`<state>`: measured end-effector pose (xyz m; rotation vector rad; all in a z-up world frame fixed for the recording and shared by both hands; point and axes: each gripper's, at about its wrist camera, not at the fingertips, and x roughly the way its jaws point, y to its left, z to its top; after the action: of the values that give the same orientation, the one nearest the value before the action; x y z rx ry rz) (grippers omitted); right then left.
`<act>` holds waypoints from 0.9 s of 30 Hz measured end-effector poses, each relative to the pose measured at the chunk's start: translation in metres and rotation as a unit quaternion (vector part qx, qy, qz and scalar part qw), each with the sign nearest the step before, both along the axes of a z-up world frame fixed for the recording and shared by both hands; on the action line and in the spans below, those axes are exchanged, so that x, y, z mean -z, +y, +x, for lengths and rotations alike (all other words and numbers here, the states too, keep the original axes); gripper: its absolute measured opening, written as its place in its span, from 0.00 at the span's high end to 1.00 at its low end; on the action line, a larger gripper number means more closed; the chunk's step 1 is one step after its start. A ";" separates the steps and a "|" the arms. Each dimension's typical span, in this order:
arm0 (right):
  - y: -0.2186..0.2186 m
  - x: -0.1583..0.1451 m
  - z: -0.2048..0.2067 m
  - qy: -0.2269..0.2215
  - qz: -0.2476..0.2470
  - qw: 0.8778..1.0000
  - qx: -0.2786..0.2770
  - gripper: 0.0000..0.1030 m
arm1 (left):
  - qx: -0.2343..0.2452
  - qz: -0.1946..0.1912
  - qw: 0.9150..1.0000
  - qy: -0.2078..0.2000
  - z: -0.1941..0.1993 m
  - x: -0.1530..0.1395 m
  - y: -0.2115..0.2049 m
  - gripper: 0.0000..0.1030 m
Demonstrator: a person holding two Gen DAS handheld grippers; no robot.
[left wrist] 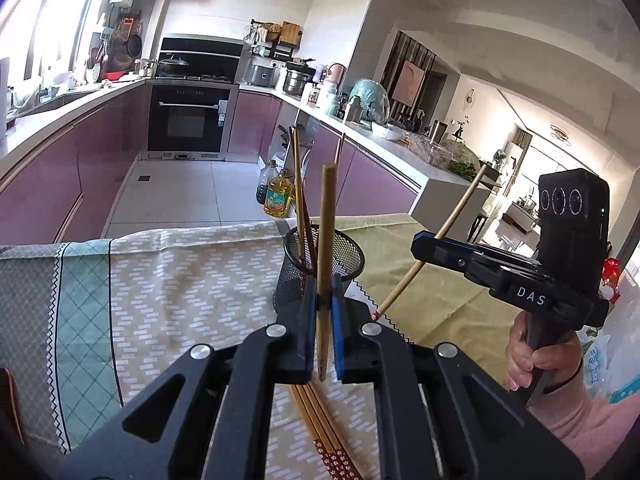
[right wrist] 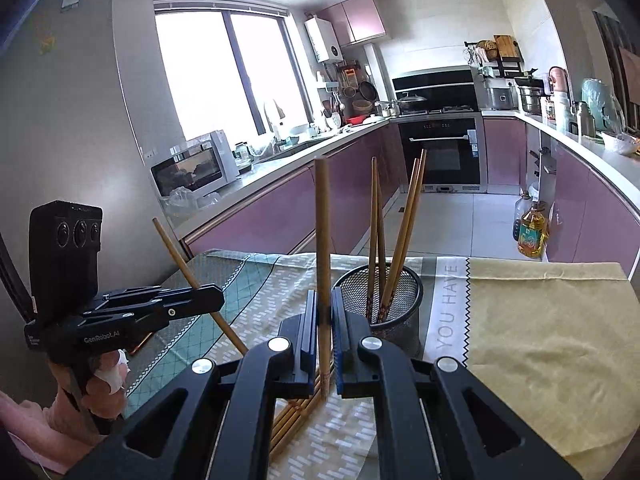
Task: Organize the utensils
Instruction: 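Lift both chopsticks upright and carry them over the mesh cup, then lower the chopsticks into the mesh cup and open both grippers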
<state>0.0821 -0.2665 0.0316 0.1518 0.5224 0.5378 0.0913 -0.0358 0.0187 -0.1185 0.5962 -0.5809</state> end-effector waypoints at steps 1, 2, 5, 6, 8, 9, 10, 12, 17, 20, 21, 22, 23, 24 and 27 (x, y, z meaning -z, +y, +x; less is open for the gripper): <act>-0.001 -0.002 0.001 -0.003 0.000 1.000 0.000 0.94 | -0.002 -0.002 1.000 -0.003 0.001 -0.002 0.000 0.93; -0.001 -0.005 0.002 -0.006 0.000 1.000 0.001 0.94 | -0.001 -0.004 1.000 -0.004 0.003 -0.004 0.000 0.93; -0.004 -0.013 0.005 -0.016 0.000 1.000 0.003 0.94 | -0.003 -0.011 1.000 -0.010 0.008 -0.011 -0.002 0.93; -0.004 -0.016 0.006 -0.021 -0.001 1.000 0.005 0.94 | -0.002 -0.013 1.000 -0.013 0.009 -0.013 -0.002 0.93; -0.005 -0.021 0.007 -0.027 -0.002 1.000 0.007 0.94 | -0.002 -0.016 1.000 -0.020 0.012 -0.019 -0.003 0.93; -0.006 -0.024 0.008 -0.031 -0.003 0.999 0.008 0.94 | -0.001 -0.018 1.000 -0.023 0.013 -0.022 -0.004 0.93; -0.007 -0.027 0.009 -0.035 -0.003 0.999 0.008 0.94 | 0.000 -0.020 0.999 -0.026 0.014 -0.025 -0.005 0.93; -0.008 -0.033 0.011 -0.043 -0.002 0.999 0.010 0.94 | 0.001 -0.023 0.999 -0.033 0.016 -0.031 -0.006 0.93; -0.010 -0.046 0.015 -0.060 0.001 0.998 0.014 0.94 | 0.003 -0.026 0.998 -0.052 0.021 -0.046 -0.012 0.93; -0.011 -0.052 0.017 -0.068 0.000 0.998 0.016 0.94 | 0.003 -0.027 0.998 -0.064 0.024 -0.057 -0.016 0.93; -0.011 -0.054 0.019 -0.071 -0.001 0.997 0.018 0.94 | 0.003 -0.028 0.997 -0.067 0.025 -0.060 -0.017 0.93; -0.011 -0.056 0.020 -0.072 -0.001 0.997 0.019 0.94 | 0.003 -0.029 0.997 -0.071 0.026 -0.063 -0.018 0.93; -0.012 -0.057 0.022 -0.074 -0.001 0.997 0.020 0.94 | 0.003 -0.030 0.997 -0.074 0.028 -0.066 -0.019 0.93; -0.012 -0.058 0.023 -0.075 -0.001 0.997 0.022 0.94 | 0.002 -0.031 0.997 -0.077 0.029 -0.068 -0.020 0.93; -0.014 -0.061 0.028 -0.076 0.003 0.997 0.028 0.94 | 0.001 -0.034 0.996 -0.083 0.033 -0.072 -0.024 0.93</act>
<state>0.1099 -0.2803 0.0923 0.1308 0.3674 0.4919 0.1245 -0.0595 0.0911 -0.1319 0.4158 -0.6062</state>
